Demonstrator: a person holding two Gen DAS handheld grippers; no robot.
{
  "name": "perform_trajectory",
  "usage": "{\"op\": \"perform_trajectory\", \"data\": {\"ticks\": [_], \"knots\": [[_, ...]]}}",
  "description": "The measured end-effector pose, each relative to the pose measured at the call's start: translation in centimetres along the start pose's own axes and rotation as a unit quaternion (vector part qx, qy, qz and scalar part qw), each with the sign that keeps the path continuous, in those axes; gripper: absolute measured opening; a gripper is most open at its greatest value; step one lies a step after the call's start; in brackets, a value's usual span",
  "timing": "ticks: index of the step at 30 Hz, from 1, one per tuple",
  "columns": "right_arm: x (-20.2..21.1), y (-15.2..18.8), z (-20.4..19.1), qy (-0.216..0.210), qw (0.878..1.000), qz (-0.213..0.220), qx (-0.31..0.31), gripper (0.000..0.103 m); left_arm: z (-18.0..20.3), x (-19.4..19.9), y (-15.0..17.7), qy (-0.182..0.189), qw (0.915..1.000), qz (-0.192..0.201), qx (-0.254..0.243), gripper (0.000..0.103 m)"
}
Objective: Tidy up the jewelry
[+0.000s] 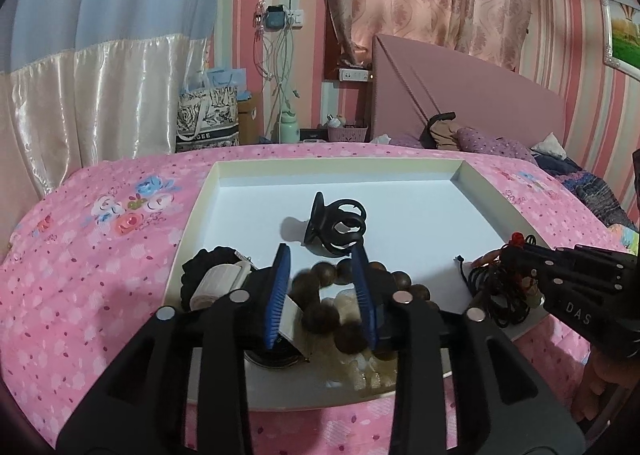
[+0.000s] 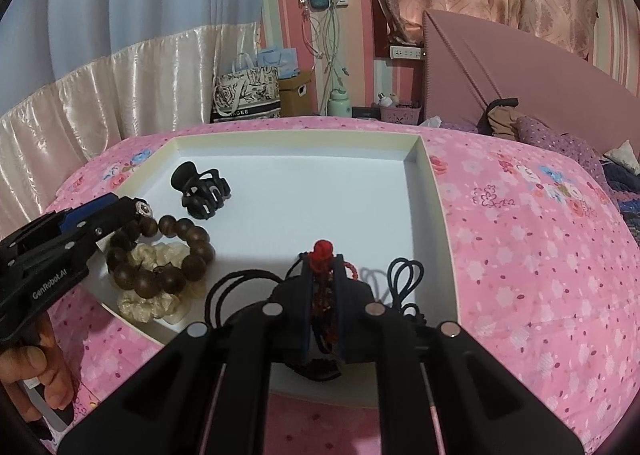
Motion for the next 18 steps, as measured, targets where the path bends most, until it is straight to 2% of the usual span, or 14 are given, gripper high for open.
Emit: {"op": "perform_trajectory", "data": {"ticks": [3, 4, 5, 13, 15, 16, 18], "knots": [[0.03, -0.04, 0.01, 0.001, 1.000, 0.001, 0.000, 0.010, -0.08, -0.08, -0.01, 0.001, 1.0000, -0.001, 0.000, 0.041], [0.07, -0.04, 0.05, 0.002, 1.000, 0.002, -0.001, 0.010, -0.12, -0.08, 0.01, 0.003, 1.0000, -0.001, 0.001, 0.050], [0.10, -0.05, 0.09, 0.002, 1.000, 0.003, -0.002, 0.010, -0.14, -0.07, -0.07, 0.004, 1.0000, 0.000, 0.002, 0.054], [0.16, -0.09, 0.13, 0.007, 1.000, 0.005, -0.001, 0.012, 0.21, 0.29, -0.11, 0.010, 0.9999, 0.009, -0.003, 0.061], [0.35, -0.06, 0.26, 0.016, 1.000, 0.008, 0.000, 0.033, 0.20, 0.30, -0.13, 0.012, 0.9999, 0.009, -0.003, 0.067], [0.53, -0.13, 0.35, 0.021, 1.000, 0.014, -0.001, 0.050, 0.12, 0.34, -0.11, 0.013, 0.9999, 0.010, -0.002, 0.072], [0.88, -0.16, 0.47, 0.024, 1.000, 0.015, 0.000, 0.052, 0.07, 0.54, -0.19, 0.014, 0.9998, 0.016, 0.000, 0.077]]}}
Point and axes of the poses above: each gripper's, at about its wrist camera, not at the fingertips, and x roughly against the way its jaws point, z to its right, y to its underside, the point moved 6 cm from there along -x, roughly the way its jaws point, and after that the axes turned 3 degrees about y, right-handed, at the moved point
